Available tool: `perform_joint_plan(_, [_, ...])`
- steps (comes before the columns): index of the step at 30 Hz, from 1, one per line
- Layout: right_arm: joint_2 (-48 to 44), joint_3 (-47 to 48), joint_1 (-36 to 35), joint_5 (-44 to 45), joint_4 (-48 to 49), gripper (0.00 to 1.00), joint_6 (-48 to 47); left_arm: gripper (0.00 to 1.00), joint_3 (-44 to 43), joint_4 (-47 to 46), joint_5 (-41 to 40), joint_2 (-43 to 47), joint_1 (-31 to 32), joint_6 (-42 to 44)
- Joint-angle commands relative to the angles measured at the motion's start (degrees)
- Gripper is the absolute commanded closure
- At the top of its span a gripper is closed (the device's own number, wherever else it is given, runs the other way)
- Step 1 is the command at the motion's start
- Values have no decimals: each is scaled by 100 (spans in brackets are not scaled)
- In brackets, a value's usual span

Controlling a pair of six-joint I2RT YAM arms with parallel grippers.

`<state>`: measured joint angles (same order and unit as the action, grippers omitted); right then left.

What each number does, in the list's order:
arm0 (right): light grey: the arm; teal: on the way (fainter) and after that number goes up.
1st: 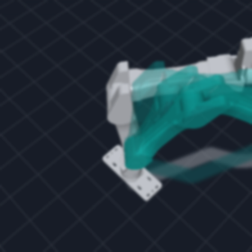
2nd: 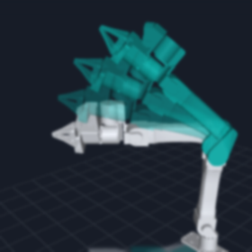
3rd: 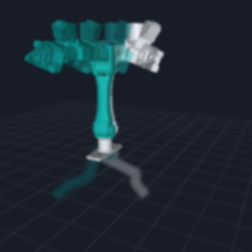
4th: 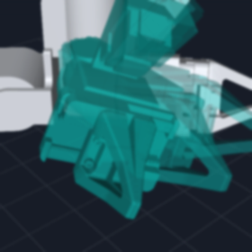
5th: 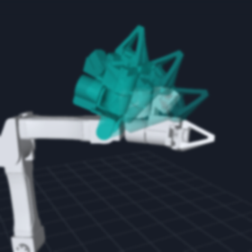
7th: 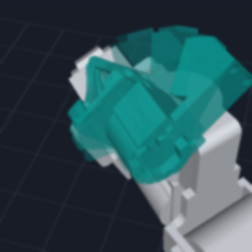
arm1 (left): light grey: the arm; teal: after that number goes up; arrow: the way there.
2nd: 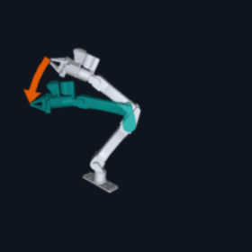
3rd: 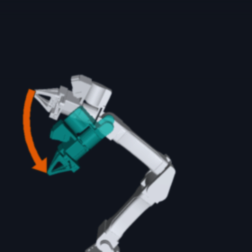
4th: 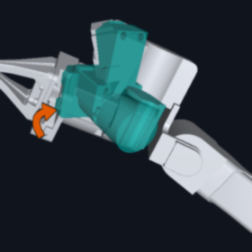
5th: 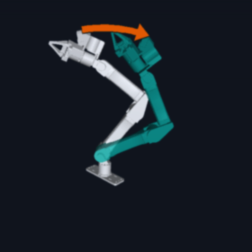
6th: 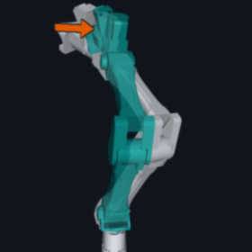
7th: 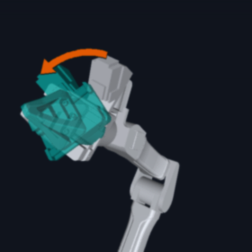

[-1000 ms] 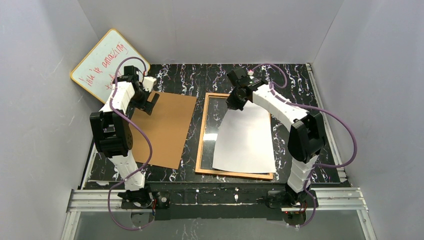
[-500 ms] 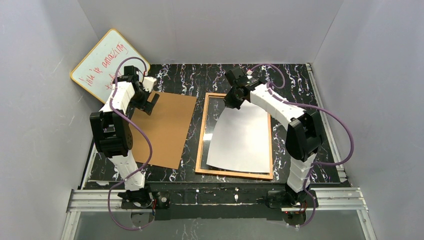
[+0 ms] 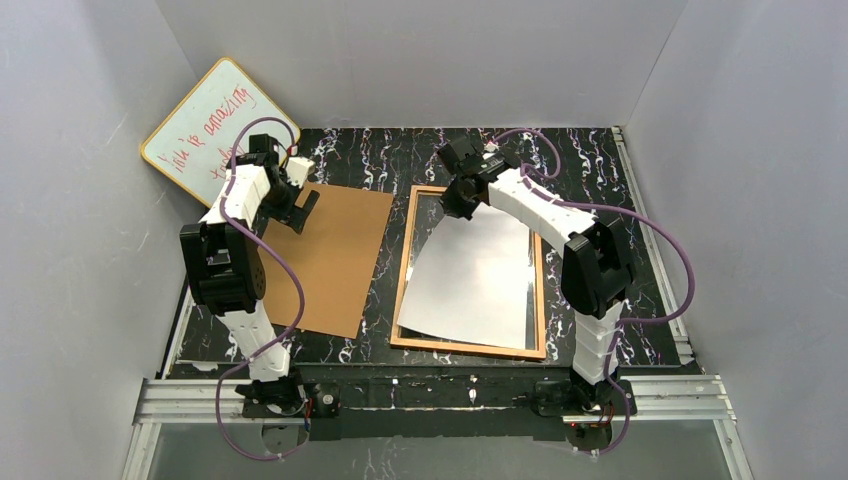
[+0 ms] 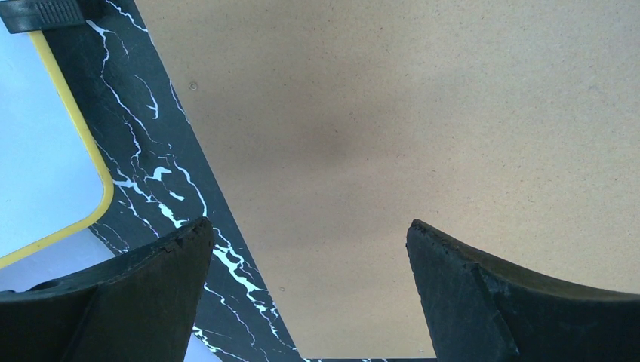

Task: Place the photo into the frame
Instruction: Turn over the photo from the photo frame.

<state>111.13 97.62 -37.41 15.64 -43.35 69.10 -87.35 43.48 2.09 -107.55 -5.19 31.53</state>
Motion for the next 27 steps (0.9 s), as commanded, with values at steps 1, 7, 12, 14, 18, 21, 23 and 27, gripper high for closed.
perform_joint_plan(1, [-232,3,12,338,-107,99,-166,2,49,108,8,255,20,65])
perform_joint_plan(7, [0,155,11,182,-163,99,-908,2,42,108,80,250,18,38])
perform_joint_plan(12, [350,581,5,94,-493,99,-1501,2,5,116,81,247,16,29])
perform_joint_plan(14, [403,680,-3,127,-534,99,-1674,2,-8,116,81,250,18,29])
perform_joint_plan(18, [565,1022,-21,274,-772,99,-1907,2,-18,132,81,245,18,24])
perform_joint_plan(21, [702,1258,-87,376,-979,99,-2055,2,-24,137,81,244,17,29])
perform_joint_plan(23, [721,1298,-121,437,-1069,99,-2164,2,-28,155,81,255,18,27])
perform_joint_plan(27, [602,1158,-178,461,-1073,99,-2320,2,-27,158,77,245,18,50])
